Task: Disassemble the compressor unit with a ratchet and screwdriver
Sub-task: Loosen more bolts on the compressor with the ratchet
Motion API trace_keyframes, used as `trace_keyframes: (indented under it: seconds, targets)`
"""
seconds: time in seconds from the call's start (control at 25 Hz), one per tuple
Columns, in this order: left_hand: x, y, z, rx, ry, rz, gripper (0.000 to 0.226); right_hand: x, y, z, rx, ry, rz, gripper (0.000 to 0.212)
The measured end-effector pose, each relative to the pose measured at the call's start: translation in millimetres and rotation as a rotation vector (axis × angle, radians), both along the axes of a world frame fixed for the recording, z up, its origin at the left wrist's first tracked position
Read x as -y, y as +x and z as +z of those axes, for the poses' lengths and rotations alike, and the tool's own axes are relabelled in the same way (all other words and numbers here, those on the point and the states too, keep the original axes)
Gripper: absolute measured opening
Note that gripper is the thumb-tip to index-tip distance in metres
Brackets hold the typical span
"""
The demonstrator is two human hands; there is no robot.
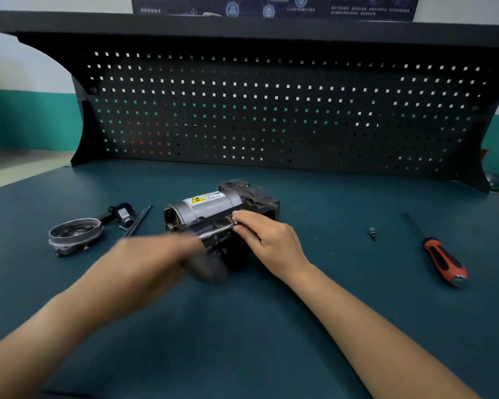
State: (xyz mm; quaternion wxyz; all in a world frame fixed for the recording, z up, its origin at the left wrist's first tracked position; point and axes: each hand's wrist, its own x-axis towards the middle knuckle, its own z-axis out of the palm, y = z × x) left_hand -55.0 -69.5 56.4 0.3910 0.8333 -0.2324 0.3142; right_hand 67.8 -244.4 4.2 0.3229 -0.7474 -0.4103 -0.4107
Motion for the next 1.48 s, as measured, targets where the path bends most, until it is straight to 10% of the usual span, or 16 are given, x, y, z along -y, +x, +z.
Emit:
trace_keyframes:
  seconds: [0.12,0.4,0.56,0.68,0.92,0.96,1.28,1.36,1.48]
  targets:
    - [-18,-2,-18,0.313,0.756,-0.080,0.020,1,-1,-2,-0.031,-0.011,0.011,0.020]
    - [-23,29,-13,-0.508,-1.113,0.116,0.022,-9,-7,-8,0.187,-0.055,-0.143,0.024]
    - [-26,37,-13,-0.676,-1.370,0.073,0.023,-11,-4,-8,0.177,0.044,-0.057,0.020]
    - [-21,30,-15,-0.343,-1.009,0.045,0.017,-9,-1,-6,0.185,0.052,-0.019,0.015]
    - [-30,9,-15,0.329,0.836,0.023,0.021,-9,1,-6,0.232,0.081,-0.020,0.014]
    - [-32,5,-21,0.352,0.851,-0.041,0.018,-9,1,-6,0.250,0.073,-0.032,0.014]
    - [-25,30,-4,-0.611,-1.200,0.092,0.022,-12,0,-11,0.270,0.053,-0.057,0.021]
    - [-30,34,-3,-0.779,-1.453,0.059,0.026,-13,-1,-11,0.211,0.062,0.014,0.024]
    - [-25,35,-9,-0.686,-1.305,0.083,0.023,-15,-1,-10,0.178,0.079,0.046,0.024]
